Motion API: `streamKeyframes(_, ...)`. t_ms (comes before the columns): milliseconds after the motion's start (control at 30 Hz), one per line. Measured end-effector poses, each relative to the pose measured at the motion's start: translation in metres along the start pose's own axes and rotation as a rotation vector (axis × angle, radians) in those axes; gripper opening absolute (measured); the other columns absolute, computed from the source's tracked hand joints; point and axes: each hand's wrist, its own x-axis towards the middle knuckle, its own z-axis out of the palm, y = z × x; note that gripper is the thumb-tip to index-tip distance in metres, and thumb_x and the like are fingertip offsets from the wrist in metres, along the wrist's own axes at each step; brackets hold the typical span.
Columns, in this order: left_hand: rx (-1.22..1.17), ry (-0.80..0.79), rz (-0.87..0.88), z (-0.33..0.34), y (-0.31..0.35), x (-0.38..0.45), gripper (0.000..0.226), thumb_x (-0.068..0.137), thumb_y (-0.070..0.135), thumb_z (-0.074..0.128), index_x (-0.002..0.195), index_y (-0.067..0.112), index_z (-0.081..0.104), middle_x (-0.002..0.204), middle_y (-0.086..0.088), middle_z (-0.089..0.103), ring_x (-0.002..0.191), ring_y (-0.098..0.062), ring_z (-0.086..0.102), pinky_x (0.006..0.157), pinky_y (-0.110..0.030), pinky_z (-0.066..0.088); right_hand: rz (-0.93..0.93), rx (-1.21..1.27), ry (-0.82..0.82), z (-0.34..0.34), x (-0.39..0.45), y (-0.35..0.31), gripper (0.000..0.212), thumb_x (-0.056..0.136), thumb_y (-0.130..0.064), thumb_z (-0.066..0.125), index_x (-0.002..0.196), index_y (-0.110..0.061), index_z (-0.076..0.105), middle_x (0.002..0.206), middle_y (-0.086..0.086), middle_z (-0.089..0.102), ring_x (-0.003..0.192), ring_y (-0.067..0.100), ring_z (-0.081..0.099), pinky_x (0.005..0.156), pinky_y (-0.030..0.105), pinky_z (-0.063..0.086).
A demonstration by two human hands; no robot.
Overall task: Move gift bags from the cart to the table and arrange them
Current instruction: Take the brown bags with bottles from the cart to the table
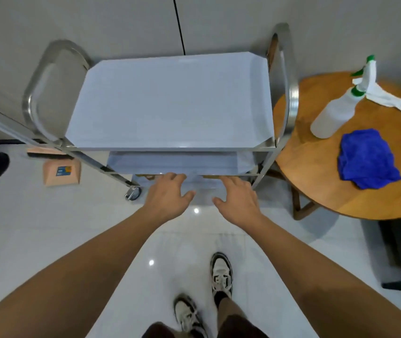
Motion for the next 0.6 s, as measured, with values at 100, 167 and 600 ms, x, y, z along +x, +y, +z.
streamKeyframes(100,-0.030,-0.032,0.008,0.026,-0.004,0.042,0.060,0.098,0.047,0.056,0.148,0.016,0.046,0.150,-0.010,0.045,0.138,-0.031,0.040,0.111,-0.040,0.035,0.043,0.027,-0.024,0.018,0.040,0.014,0.064,0.097,-0.042,0.057,0.154,-0.025,0.033,0.155,0.004,0.038,0.140,0.030,0.032,0.114,0.046,0.032)
streamKeyframes(167,-0.042,-0.038,0.015,0.045,-0.008,0.065,0.059,0.098,0.047,0.056,0.147,0.017,0.047,0.150,-0.010,0.046,0.137,-0.031,0.040,0.111,-0.042,0.035,0.059,0.039,-0.021,0.035,0.063,0.023,0.065,0.098,-0.042,0.057,0.154,-0.023,0.032,0.155,0.005,0.038,0.139,0.031,0.033,0.114,0.045,0.032)
streamKeyframes(600,-0.055,0.310,0.232,0.203,-0.073,0.234,0.046,0.093,0.046,0.059,0.127,0.014,0.065,0.130,-0.011,0.063,0.126,-0.036,0.049,0.105,-0.041,0.038,-0.008,-0.025,0.343,0.172,0.226,0.093,0.065,0.092,-0.033,0.063,0.151,-0.015,0.041,0.149,0.013,0.047,0.136,0.035,0.039,0.114,0.041,0.035)
